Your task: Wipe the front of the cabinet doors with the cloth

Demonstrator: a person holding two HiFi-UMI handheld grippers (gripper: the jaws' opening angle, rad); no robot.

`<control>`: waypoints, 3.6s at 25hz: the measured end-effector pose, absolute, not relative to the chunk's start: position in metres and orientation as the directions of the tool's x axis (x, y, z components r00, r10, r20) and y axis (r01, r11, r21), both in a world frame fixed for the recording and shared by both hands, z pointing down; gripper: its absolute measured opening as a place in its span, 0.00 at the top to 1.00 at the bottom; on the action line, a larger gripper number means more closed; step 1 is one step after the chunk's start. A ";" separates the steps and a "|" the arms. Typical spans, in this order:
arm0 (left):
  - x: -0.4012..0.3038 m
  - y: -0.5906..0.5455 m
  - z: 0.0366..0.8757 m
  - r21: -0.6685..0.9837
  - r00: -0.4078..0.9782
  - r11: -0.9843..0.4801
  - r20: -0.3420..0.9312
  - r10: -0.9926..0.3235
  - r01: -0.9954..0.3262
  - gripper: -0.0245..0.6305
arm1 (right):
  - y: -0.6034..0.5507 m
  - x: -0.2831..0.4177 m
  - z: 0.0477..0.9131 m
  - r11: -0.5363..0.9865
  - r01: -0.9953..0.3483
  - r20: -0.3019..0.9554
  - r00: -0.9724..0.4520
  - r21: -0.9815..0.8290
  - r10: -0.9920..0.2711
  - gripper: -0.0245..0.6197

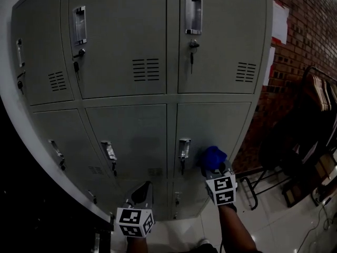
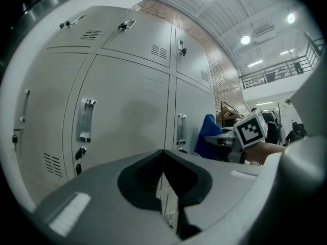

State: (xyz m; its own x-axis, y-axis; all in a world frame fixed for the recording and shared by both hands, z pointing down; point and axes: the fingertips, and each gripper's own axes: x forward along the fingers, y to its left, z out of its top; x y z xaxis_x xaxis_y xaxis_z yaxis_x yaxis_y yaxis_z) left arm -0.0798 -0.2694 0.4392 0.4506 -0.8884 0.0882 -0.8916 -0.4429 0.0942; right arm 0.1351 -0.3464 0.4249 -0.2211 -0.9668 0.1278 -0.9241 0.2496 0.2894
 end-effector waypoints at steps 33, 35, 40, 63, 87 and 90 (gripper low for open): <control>-0.084 -0.283 0.446 0.101 0.425 -0.415 0.100 -0.900 -0.904 0.95 | -0.375 0.177 0.532 0.216 -0.935 0.381 -0.098 0.281 -0.919 0.83; -0.083 -0.282 0.446 0.100 0.430 -0.421 0.098 -0.897 -0.901 0.95 | -0.375 0.158 0.529 0.248 -0.927 0.372 -0.133 0.280 -0.919 0.83; -0.093 -0.280 0.443 0.102 0.415 -0.406 0.091 -0.905 -0.908 0.95 | -0.375 0.107 0.523 0.334 -0.898 0.356 -0.224 0.286 -0.907 0.83; -0.101 -0.267 0.434 0.090 0.429 -0.424 0.059 -0.901 -0.901 0.95 | -0.322 0.081 0.463 0.401 -0.889 0.208 -0.359 0.220 -0.910 0.83; -0.060 -0.240 0.406 0.040 0.493 -0.492 -0.001 -0.870 -0.869 0.95 | -0.242 0.101 0.419 0.365 -0.924 0.040 -0.363 0.117 -0.931 0.84; -0.061 -0.240 0.410 0.034 0.489 -0.489 0.005 -0.872 -0.872 0.95 | -0.242 0.100 0.419 0.365 -0.924 0.040 -0.363 0.117 -0.931 0.84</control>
